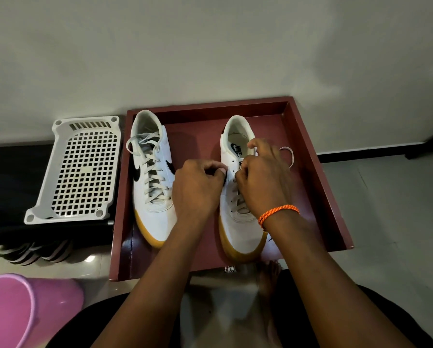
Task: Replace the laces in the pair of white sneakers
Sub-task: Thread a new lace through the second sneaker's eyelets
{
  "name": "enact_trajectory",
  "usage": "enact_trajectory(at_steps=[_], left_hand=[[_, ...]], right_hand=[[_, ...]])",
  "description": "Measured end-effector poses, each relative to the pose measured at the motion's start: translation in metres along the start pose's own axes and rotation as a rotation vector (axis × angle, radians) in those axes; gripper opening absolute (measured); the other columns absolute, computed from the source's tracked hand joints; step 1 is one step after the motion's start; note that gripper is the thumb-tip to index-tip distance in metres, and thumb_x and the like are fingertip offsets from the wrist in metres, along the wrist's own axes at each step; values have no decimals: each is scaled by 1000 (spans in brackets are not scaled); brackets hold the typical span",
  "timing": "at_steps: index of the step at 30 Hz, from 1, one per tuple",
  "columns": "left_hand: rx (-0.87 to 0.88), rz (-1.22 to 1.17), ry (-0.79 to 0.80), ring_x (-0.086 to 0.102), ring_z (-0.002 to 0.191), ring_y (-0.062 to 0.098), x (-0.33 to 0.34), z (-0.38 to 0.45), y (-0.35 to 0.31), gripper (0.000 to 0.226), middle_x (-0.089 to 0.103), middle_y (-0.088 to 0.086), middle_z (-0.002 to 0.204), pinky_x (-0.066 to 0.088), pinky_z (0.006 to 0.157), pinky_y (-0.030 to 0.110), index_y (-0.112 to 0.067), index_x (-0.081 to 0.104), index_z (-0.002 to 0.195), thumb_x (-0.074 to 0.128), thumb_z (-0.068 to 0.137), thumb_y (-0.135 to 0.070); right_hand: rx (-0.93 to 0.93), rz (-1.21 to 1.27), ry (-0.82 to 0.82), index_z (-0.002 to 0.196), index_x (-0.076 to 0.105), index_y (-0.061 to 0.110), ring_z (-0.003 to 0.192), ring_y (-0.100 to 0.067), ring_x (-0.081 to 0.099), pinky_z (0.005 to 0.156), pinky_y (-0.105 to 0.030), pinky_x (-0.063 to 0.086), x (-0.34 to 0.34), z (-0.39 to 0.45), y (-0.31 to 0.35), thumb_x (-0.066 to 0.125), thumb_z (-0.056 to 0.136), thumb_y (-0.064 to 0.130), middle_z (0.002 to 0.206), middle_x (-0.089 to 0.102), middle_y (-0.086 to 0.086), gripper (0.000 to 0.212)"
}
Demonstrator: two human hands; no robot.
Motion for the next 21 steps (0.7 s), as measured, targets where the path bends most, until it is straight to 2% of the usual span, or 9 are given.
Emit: enact_trajectory(at_steps=[4, 8, 13, 19, 21], left_hand=[[2, -3, -10, 74, 69, 7, 1, 0, 2, 10, 76, -13, 73, 64, 73, 41, -32, 84, 97, 76, 93, -28], [-2, -11, -3, 74, 68, 5, 0, 2, 2, 9, 76, -14, 71, 65, 73, 40, -32, 85, 96, 77, 93, -28], [3, 10, -13, 71, 66, 3, -1, 2, 0, 10, 75, -13, 70, 63, 70, 36, -31, 85, 95, 78, 92, -26], [40, 32, 6, 68, 63, 1, -2, 2, -1, 15, 76, -14, 74, 57, 62, 25, -33, 86, 95, 78, 90, -21], [36, 28, 5, 69, 65, 0, -2, 1, -2, 16, 77, -15, 76, 56, 62, 24, -34, 85, 96, 79, 90, -21]], right_hand=[[-33, 8, 3, 84, 76, 10, 125, -26, 53, 93, -46, 50, 6, 0, 0, 65, 89, 11, 145, 54, -2, 12], [-172, 45, 70, 76, 73, 17, 140, -26, 42, 98, -45, 47, -7, 5, -10, 70, 89, 16, 155, 47, -1, 14], [-263, 59, 106, 72, 65, 20, 143, -25, 36, 99, -48, 45, -14, 3, -8, 69, 91, 18, 162, 40, 1, 20], [-151, 286, 12, 86, 72, 16, 136, -23, 42, 105, -50, 44, 4, 3, -11, 70, 89, 9, 153, 49, 1, 8], [-120, 272, 3, 87, 72, 16, 137, -24, 42, 104, -50, 43, 4, 3, -11, 70, 89, 7, 153, 49, 1, 9]])
Point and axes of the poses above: each hand's wrist, its own z-axis towards the middle knuckle, its own x-axis out of the palm, y = z × x, the point moved 3 cm from there along z, towards the middle knuckle
